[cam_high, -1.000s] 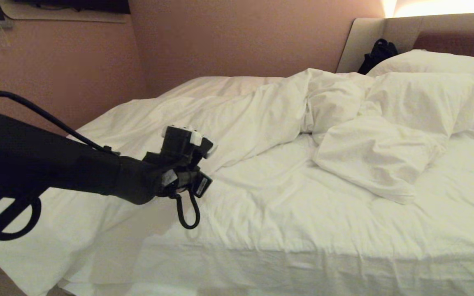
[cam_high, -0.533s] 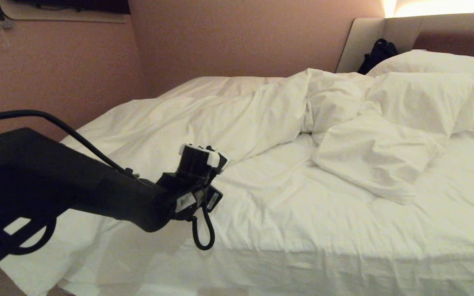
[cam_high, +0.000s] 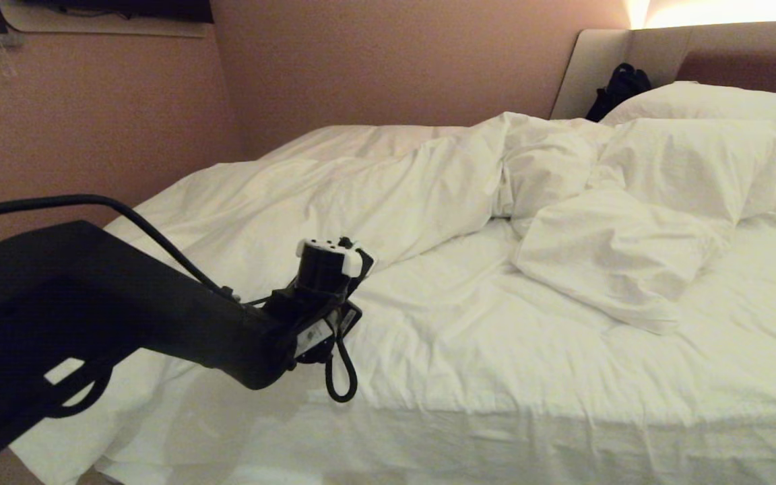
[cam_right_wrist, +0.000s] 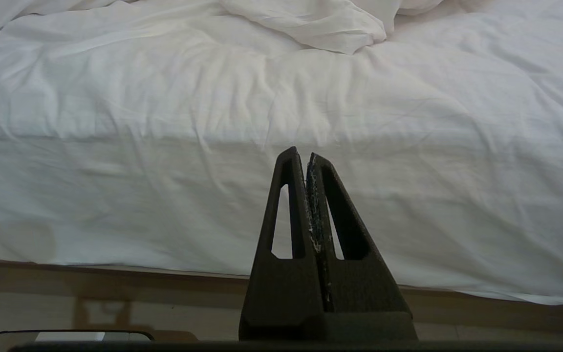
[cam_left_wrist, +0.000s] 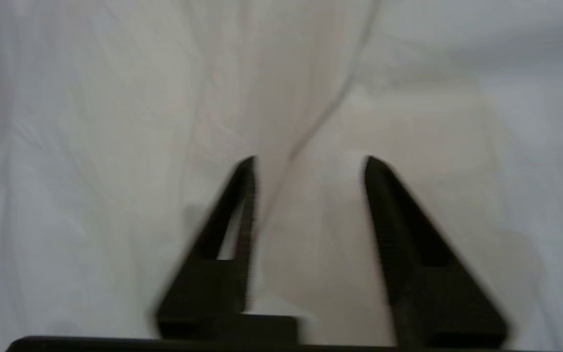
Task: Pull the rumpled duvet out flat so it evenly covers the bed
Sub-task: Flatten the corners of the folded blanket
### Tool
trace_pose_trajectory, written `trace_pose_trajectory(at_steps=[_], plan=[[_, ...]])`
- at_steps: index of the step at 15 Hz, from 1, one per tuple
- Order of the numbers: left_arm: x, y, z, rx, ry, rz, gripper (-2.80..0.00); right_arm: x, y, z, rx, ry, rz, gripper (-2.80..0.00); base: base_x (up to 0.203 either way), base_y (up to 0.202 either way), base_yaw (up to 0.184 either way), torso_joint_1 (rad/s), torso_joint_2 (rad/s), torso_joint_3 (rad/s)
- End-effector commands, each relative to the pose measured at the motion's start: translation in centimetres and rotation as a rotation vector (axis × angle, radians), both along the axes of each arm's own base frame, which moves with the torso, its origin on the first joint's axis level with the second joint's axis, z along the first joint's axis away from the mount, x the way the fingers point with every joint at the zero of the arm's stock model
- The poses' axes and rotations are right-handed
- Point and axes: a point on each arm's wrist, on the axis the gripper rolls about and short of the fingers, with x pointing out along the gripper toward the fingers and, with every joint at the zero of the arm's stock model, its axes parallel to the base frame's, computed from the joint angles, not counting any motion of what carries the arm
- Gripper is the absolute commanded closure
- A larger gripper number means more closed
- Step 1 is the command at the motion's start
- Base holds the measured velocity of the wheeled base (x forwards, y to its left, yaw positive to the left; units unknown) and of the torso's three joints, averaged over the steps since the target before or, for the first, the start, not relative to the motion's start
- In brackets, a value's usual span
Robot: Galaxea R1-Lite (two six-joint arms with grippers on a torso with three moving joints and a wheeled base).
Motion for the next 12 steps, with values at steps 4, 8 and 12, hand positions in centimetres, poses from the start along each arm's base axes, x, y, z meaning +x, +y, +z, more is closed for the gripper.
trace_pose_trajectory(at_steps=[4, 8, 12], plan=[[1.1, -0.2, -1.8, 0.067, -0.029, 0.054, -2.80, 0.0, 0.0, 0.0, 0.000, 0.000, 0.000, 0.00, 0.000, 0.000, 0.000, 0.000, 0.00, 0.000], [2.3, -0.2, -2.9, 0.095, -0.033, 0.119, -2.80, 0.0, 0.0, 0.0, 0.000, 0.000, 0.000, 0.00, 0.000, 0.000, 0.000, 0.000, 0.00, 0.000], [3.4, -0.3, -3.8, 0.128, -0.057, 0.200, -2.80, 0.0, 0.0, 0.0, 0.000, 0.000, 0.000, 0.00, 0.000, 0.000, 0.000, 0.000, 0.00, 0.000]])
